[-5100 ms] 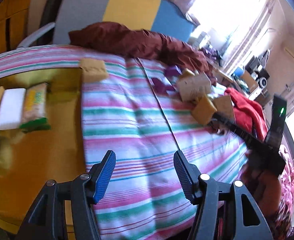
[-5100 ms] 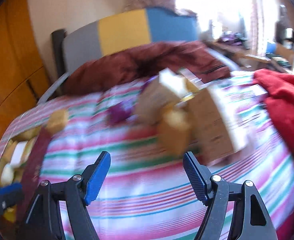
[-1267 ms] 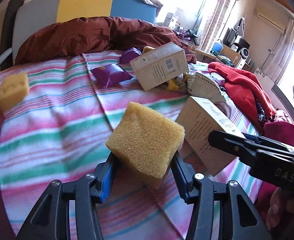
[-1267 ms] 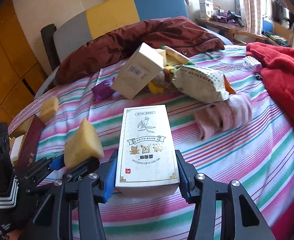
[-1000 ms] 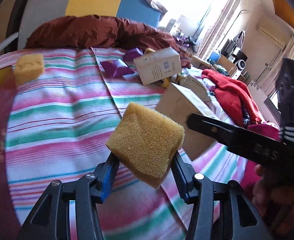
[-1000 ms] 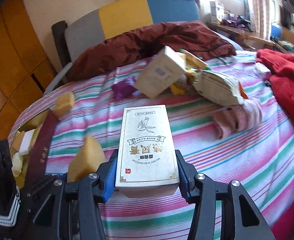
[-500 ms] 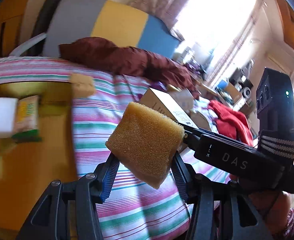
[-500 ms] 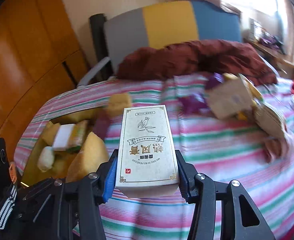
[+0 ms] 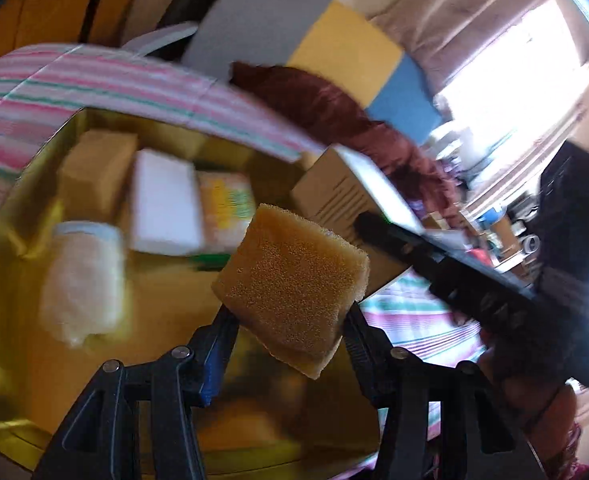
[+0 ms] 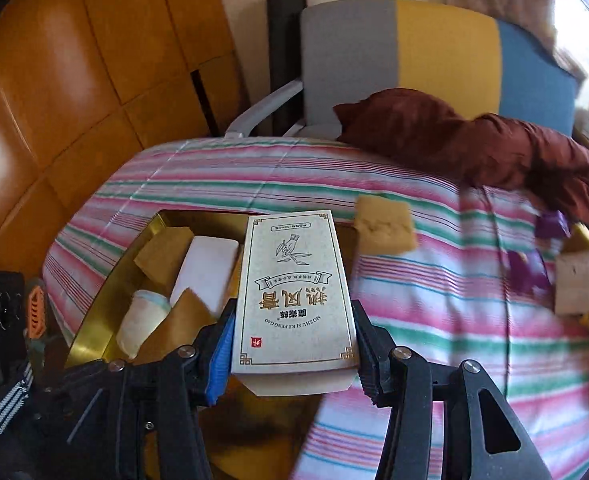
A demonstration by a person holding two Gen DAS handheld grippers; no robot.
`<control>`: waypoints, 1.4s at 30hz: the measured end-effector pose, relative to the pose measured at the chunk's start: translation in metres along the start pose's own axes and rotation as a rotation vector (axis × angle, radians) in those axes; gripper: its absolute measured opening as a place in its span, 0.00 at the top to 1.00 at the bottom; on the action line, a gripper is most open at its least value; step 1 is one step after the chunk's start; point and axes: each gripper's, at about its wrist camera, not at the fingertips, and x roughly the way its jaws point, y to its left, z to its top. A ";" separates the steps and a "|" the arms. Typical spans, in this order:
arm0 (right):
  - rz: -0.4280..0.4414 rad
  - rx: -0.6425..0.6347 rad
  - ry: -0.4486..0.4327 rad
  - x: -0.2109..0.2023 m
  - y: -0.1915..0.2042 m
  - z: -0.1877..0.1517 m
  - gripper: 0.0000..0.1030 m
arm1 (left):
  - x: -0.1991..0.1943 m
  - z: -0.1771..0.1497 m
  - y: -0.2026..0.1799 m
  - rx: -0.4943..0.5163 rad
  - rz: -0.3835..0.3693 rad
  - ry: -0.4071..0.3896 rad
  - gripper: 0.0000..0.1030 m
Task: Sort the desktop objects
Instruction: 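Carry sponge and white box into the gold tray and open both tools, then move both open tools back over the item pile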
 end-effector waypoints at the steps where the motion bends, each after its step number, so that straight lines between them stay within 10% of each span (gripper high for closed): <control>1: -0.016 -0.005 0.015 0.008 0.005 0.004 0.49 | 0.003 0.002 0.008 -0.019 0.004 0.026 0.48; 10: -0.173 -0.062 0.053 0.057 0.028 0.020 0.49 | 0.025 0.004 0.047 -0.014 0.185 0.131 0.48; 16: -0.119 0.019 0.046 0.062 0.021 0.022 0.39 | 0.031 0.015 0.057 0.063 0.452 0.104 0.42; 28: -0.042 0.117 -0.180 -0.011 -0.016 -0.002 0.22 | 0.011 0.004 0.054 -0.141 0.326 0.044 0.36; 42: -0.109 0.278 -0.149 -0.033 -0.104 -0.059 0.21 | -0.008 -0.003 0.044 -0.244 0.263 -0.073 0.31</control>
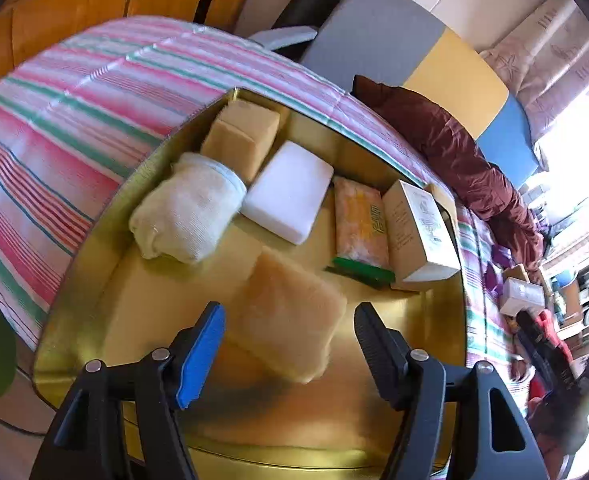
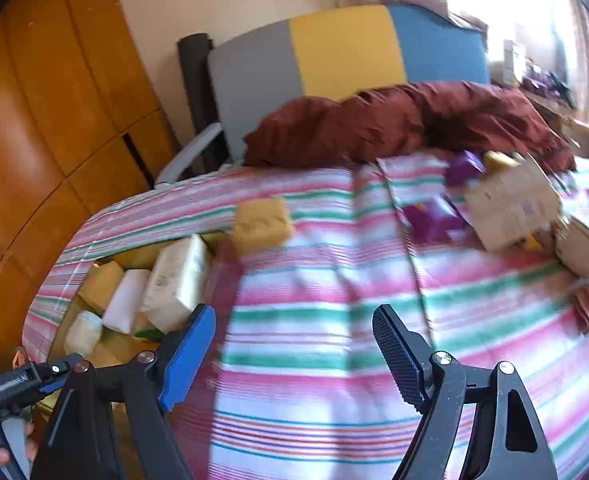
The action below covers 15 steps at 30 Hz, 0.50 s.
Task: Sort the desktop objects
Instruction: 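Move both open tools back over the item pile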
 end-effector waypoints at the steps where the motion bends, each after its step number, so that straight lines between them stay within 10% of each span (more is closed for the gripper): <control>1: -0.004 0.007 0.002 -0.001 -0.005 -0.002 0.21 | -0.001 -0.001 0.002 -0.018 -0.021 0.005 0.25; 15: -0.154 0.165 0.001 -0.026 -0.118 -0.025 0.21 | -0.026 -0.008 -0.037 0.050 -0.019 -0.103 0.20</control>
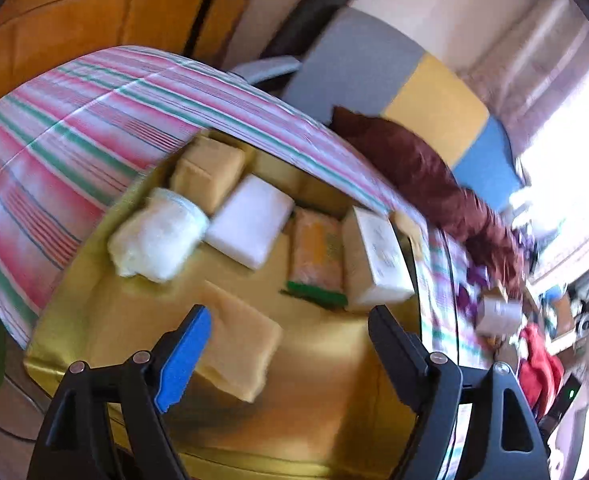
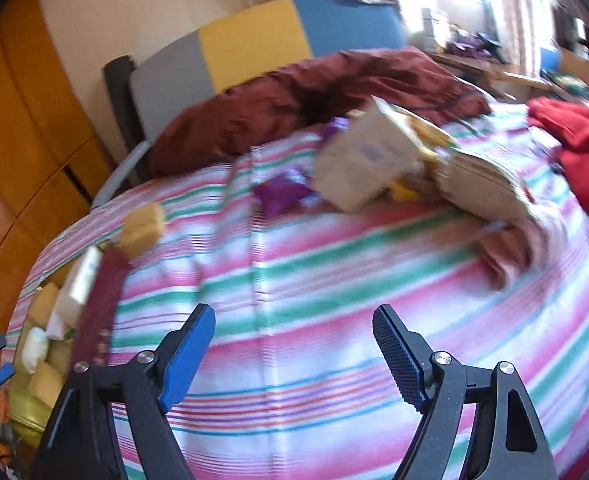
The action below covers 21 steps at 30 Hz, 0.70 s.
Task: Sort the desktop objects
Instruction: 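Move both open tools back over the item pile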
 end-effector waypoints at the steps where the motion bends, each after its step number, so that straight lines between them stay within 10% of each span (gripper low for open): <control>1: -0.018 0.014 0.004 0.000 -0.010 -0.002 0.21 | 0.003 -0.003 -0.007 0.023 -0.002 0.014 0.20; 15: -0.288 0.208 -0.099 -0.014 -0.140 0.022 0.21 | 0.027 -0.079 -0.145 0.401 -0.220 0.150 0.20; 21: -0.230 0.337 -0.090 0.005 -0.178 0.038 0.29 | 0.028 -0.104 -0.177 0.510 -0.251 0.197 0.20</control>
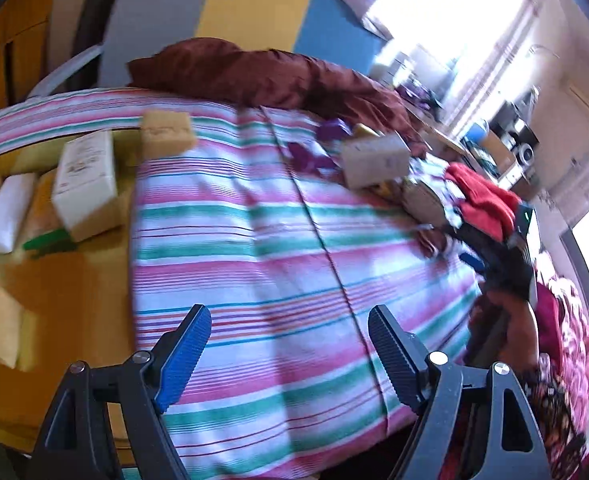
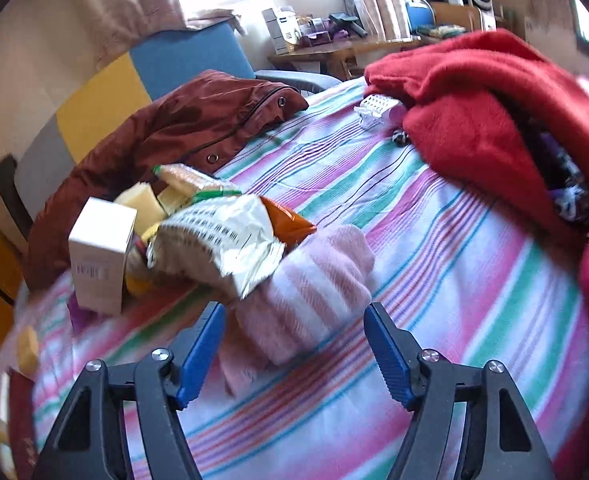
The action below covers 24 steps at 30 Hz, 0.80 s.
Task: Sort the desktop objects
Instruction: 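Move both open tools back over the item pile, then grasp the pink sock with the left tool while right tool grasps the white-orange snack packet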
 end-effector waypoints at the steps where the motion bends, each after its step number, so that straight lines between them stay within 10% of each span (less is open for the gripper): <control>1: 0.008 0.012 -0.013 0.001 -0.002 0.002 0.29 | 0.003 0.000 -0.004 0.013 0.001 0.008 0.20; 15: 0.132 -0.194 0.051 0.001 0.028 -0.029 0.63 | 0.031 -0.003 -0.010 0.000 0.000 0.065 0.20; 21: 0.347 -0.340 0.160 -0.013 0.070 -0.057 0.50 | 0.039 -0.001 -0.011 -0.002 -0.001 0.080 0.20; 24: 0.315 -0.380 0.165 -0.028 0.079 -0.049 0.37 | 0.041 0.001 -0.014 0.011 -0.001 0.086 0.20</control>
